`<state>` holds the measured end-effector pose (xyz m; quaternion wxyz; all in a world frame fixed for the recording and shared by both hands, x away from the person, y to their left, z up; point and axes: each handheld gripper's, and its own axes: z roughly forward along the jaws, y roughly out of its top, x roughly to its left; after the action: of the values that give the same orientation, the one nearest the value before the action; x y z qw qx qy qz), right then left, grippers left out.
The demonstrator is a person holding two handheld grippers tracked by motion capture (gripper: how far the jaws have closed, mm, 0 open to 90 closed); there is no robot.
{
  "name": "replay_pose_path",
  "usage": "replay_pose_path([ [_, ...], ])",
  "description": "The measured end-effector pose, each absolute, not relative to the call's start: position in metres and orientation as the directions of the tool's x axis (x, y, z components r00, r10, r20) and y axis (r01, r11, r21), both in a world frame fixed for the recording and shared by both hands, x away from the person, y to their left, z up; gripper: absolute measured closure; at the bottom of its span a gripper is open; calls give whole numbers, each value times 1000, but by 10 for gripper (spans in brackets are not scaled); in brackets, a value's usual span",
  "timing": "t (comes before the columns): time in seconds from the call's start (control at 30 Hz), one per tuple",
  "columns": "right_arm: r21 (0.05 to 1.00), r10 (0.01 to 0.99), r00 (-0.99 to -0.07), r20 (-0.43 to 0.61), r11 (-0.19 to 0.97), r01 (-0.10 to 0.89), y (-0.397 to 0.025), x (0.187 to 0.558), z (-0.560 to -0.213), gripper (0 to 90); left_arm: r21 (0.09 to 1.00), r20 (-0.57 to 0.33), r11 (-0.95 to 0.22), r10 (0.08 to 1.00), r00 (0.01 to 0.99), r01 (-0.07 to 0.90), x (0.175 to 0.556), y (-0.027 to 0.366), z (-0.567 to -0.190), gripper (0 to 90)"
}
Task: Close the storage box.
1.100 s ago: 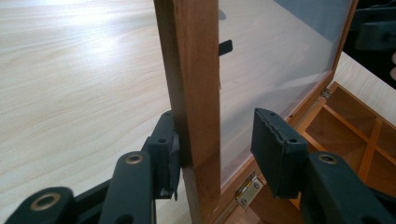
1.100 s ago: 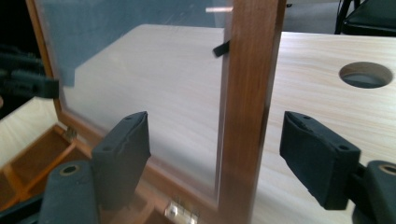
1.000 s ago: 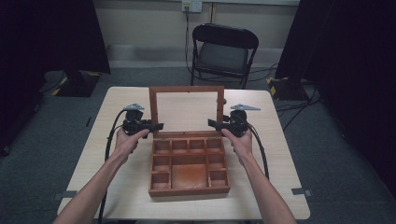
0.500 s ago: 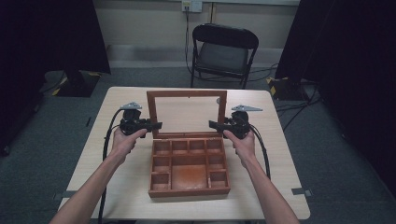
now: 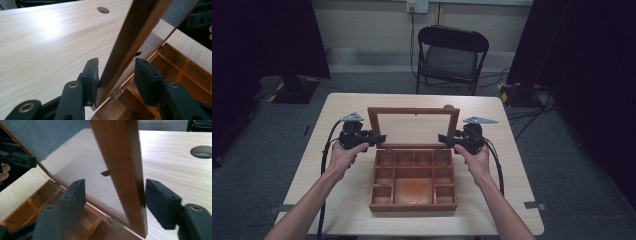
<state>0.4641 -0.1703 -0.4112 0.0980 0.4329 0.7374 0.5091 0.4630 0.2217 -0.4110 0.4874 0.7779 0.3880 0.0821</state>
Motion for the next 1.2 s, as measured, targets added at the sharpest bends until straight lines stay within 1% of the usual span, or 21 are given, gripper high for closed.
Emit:
replay_pose_path([
  [0.1,835,742,-606,287,117,538,-171,459,-410,324,822,-244,-234,680,691,519,460,222,-410,544],
  [0.2,839,737,-612,286,116,531,-173,454,-406,322,820,-255,-231,672,695,524,458,223,-410,531],
  [0.27,834,727,-617,303,112,541,-174,452,-405,328,819,-267,-219,673,690,530,456,222,-409,516],
  [0.33,828,730,-612,304,115,548,-173,451,-405,329,822,-257,-227,671,695,523,453,222,-409,510],
  [0.4,831,729,-617,298,120,544,-172,449,-405,338,819,-250,-238,671,698,522,452,221,-408,506],
  [0.5,831,733,-616,291,126,542,-173,447,-405,385,819,-246,-241,671,699,520,449,220,-407,504],
  [0.57,823,730,-614,300,127,554,-175,447,-405,390,819,-248,-236,675,695,522,448,220,-406,498],
  [0.73,818,733,-610,300,130,560,-177,444,-403,397,828,-241,-231,677,695,512,442,218,-400,441],
  [0.83,820,736,-613,287,142,554,-177,441,-402,395,829,-235,-229,685,689,510,438,217,-398,377],
  [0.9,822,737,-615,282,145,551,-177,439,-402,394,832,-247,-211,688,682,513,436,217,-400,333],
  [0.97,824,737,-616,280,145,548,-177,438,-403,393,832,-249,-207,689,680,515,435,217,-403,339],
  [1.1,824,735,-616,284,141,549,-178,436,-404,380,833,-244,-214,686,686,510,433,217,-406,385],
  [1.2,827,735,-624,267,157,539,-178,433,-404,378,835,-241,-218,680,692,505,431,220,-404,423],
])
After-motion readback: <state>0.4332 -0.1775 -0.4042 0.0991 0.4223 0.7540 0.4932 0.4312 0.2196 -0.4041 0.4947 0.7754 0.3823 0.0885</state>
